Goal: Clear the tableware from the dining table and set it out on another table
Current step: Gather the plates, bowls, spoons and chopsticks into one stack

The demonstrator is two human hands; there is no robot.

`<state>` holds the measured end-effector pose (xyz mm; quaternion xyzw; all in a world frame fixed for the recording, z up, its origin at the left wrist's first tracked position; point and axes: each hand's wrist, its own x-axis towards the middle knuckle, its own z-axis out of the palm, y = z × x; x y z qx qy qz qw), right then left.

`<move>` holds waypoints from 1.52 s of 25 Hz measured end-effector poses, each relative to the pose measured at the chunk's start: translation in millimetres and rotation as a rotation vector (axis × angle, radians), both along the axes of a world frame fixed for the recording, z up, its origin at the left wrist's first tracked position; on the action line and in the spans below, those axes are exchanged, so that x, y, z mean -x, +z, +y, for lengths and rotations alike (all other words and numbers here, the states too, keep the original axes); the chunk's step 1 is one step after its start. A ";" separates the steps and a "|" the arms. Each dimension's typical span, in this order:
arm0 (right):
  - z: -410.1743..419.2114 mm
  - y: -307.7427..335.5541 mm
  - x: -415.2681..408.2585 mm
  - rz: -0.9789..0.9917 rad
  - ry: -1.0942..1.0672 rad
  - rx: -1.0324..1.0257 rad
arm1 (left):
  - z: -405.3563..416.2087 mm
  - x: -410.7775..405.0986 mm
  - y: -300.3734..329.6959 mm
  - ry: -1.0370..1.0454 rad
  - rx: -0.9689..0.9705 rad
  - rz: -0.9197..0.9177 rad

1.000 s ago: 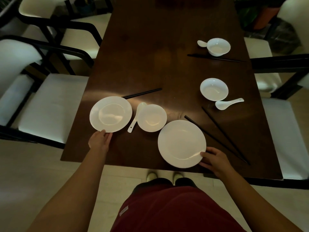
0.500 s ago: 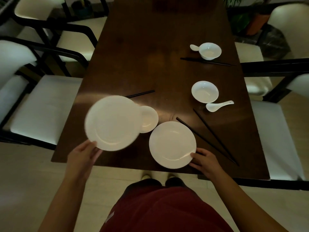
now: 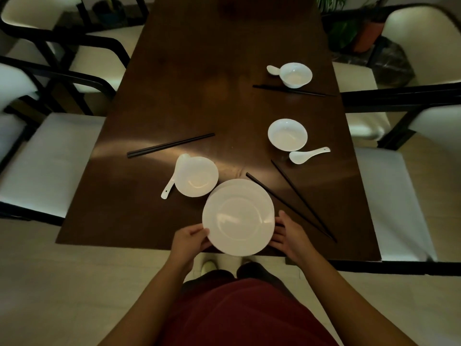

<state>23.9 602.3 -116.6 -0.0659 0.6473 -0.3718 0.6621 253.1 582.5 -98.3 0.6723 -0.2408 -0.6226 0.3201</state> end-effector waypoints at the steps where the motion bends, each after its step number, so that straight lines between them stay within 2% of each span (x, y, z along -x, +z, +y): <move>1: 1.2 -0.7 -0.9 0.024 0.018 0.017 | -1.7 3.0 -2.1 0.013 -0.006 0.009; 5: 2.7 -3.5 -2.7 0.200 0.120 0.053 | -6.0 7.9 -7.8 -0.019 0.015 -0.093; 9: 0.8 -2.2 -1.8 0.209 0.091 0.050 | -9.1 1.3 -7.1 -0.264 0.137 -0.464; 14: -2.4 -4.0 0.6 0.221 0.077 0.036 | -16.3 2.2 -9.3 -0.332 0.100 -0.588; 15: -3.4 -4.8 0.8 0.220 0.082 0.021 | -17.5 1.3 -11.6 -0.312 0.067 -0.550; 17: -5.2 -1.3 1.8 0.219 0.114 -0.019 | -20.7 0.0 -14.7 -0.236 -0.034 -0.338; 18: -6.9 2.9 3.4 0.288 0.160 -0.034 | -21.7 -0.3 -15.1 -0.203 -0.075 -0.237; 21: -24.9 20.1 13.0 0.871 0.287 0.060 | -22.3 -1.7 -16.4 -0.153 -0.114 -0.111; 22: -36.7 28.3 11.8 0.955 0.253 0.129 | -22.1 -1.7 -16.7 -0.137 -0.120 -0.082; 23: -51.3 36.4 5.9 0.929 0.240 0.184 | -21.5 -1.9 -17.5 -0.116 -0.130 -0.050; 26: -99.4 47.6 -37.9 0.476 0.272 0.199 | -20.7 -3.8 -18.6 -0.065 -0.161 0.024; 28: -124.5 45.8 -71.2 0.357 0.352 0.151 | -21.7 -4.2 -19.8 -0.075 -0.170 0.032; 30: -142.5 38.7 -92.9 0.380 0.373 0.127 | -23.0 -4.3 -21.3 -0.073 -0.178 0.027; 34: -158.7 22.9 -103.5 0.577 0.514 0.116 | -23.2 -4.7 -20.8 -0.070 -0.186 0.021; 38: -157.0 14.9 -104.6 0.620 0.503 0.104 | -22.3 -6.9 -18.7 -0.078 -0.183 0.038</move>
